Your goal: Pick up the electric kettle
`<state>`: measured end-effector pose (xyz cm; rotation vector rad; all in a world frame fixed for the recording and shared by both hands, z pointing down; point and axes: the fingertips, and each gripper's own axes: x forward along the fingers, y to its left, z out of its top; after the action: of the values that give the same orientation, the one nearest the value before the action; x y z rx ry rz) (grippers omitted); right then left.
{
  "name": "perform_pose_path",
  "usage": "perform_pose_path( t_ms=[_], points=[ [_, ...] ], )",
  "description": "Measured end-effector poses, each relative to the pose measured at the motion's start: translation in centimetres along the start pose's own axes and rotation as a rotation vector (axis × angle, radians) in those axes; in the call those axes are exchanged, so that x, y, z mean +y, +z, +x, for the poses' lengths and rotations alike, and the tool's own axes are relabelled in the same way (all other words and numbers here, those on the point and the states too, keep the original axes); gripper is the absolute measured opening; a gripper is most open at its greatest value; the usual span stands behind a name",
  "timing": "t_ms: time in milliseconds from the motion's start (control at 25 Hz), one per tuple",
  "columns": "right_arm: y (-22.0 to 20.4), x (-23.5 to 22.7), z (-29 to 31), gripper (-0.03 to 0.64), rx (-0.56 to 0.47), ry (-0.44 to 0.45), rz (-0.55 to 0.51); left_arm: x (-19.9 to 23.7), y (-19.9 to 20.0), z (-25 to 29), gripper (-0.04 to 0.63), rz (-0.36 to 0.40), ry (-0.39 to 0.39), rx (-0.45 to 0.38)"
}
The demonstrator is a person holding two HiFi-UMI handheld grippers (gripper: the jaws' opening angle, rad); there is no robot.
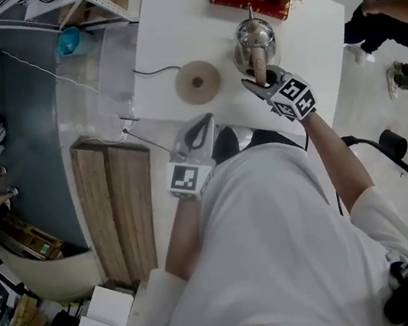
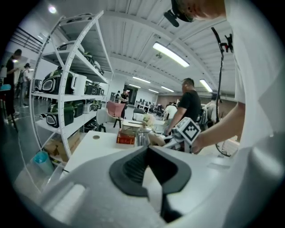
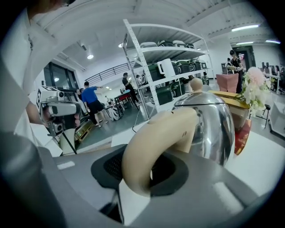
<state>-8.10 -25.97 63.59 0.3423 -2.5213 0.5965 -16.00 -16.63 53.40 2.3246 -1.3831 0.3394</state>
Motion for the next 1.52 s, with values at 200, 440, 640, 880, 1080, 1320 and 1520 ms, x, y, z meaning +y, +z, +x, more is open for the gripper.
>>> perform_pose_path(
  t_ms=[200, 440, 640, 880, 1080, 1320, 1520],
  points=[
    [-0.5, -2.2, -0.4, 0.121, -0.024, -0.042, 0.051, 0.4, 0.2, 1.8, 0.002, 0.018, -0.039, 0.019],
    [-1.1, -3.1, -0.9, 0.120, -0.050, -0.090, 0.079, 0.3, 0.4, 2.6, 0.002, 0.041, -0.082, 0.025],
    [-2.7, -2.9, -1.3, 0.120, -0.038, -0.134, 0.076, -0.2, 0.3, 2.8, 0.002, 0.043, -0.108, 0.040],
    [-4.6, -2.9, -0.7, 0.117, -0.004, -0.182, 0.063, -0.4, 0.3, 3.8, 0.002, 0.029, -0.140, 0.051],
    [-6.0, -2.8, -0.2, 0.117, 0.020, -0.196, 0.052, -0.6, -0.4, 4.0, 0.002, 0.045, -0.157, 0.056],
    [-7.1, -2.3, 0.6, 0.118, 0.055, -0.197, 0.039, -0.2, -1.2, 3.1, 0.002, 0.034, -0.153, 0.075],
    [-8.7, -2.1, 1.3, 0.118, 0.086, -0.206, 0.029, 0.1, -1.8, 2.6, 0.002, 0.044, -0.160, 0.069]
  ],
)
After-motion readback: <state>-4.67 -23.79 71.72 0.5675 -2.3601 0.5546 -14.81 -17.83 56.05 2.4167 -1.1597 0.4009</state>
